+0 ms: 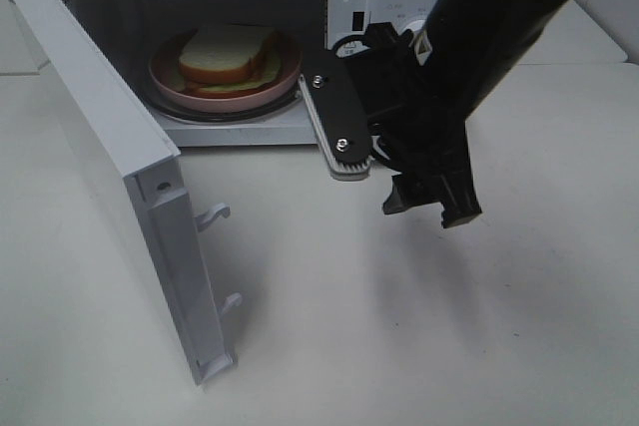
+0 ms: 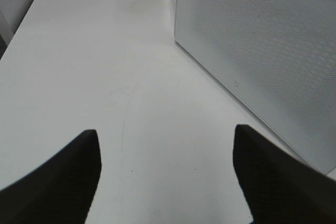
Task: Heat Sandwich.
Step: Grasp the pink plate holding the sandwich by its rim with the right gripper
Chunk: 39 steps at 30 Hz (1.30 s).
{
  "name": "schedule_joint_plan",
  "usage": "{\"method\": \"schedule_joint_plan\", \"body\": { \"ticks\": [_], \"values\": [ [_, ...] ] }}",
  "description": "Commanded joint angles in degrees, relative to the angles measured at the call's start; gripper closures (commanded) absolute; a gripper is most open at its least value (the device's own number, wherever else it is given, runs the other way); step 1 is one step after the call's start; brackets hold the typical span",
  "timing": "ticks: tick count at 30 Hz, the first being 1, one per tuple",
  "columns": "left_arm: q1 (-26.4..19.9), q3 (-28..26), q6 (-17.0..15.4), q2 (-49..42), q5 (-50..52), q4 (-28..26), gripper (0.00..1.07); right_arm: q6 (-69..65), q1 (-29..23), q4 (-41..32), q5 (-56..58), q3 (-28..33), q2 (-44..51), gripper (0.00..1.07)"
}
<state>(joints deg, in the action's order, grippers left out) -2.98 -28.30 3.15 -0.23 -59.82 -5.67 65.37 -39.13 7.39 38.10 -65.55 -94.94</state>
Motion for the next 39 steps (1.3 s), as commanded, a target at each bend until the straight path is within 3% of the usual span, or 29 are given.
{"method": "schedule_joint_plan", "body": {
  "ticks": [1,12,20,26,39],
  "values": [
    [0.1,0.2,-0.2,-0.9,0.5,-0.2,0.41,-0.6,-0.4,0.0,-1.3,-3.0,-3.1,0.33],
    [0.1,0.2,-0.2,-0.9,0.5,-0.2,0.41,-7.7,-0.8,1.4,-2.1,-8.4,-9.3,0.33],
    [0.1,0.2,-0.2,-0.9,0.5,-0.2,0.41,-10.3,-1.7,9.4,-5.4,-8.4,-11.9,0.37],
    [0.1,0.2,-0.2,-0.9,0.5,-0.2,0.41,-6.6,-2.4,8.9,-9.6,-8.7,-13.3,0.39],
    [0.1,0.2,-0.2,-0.9,0.5,-0.2,0.41,-6.3,-2.4,8.3,-10.4,-17.1,-19.3,0.40]
  ]
}}
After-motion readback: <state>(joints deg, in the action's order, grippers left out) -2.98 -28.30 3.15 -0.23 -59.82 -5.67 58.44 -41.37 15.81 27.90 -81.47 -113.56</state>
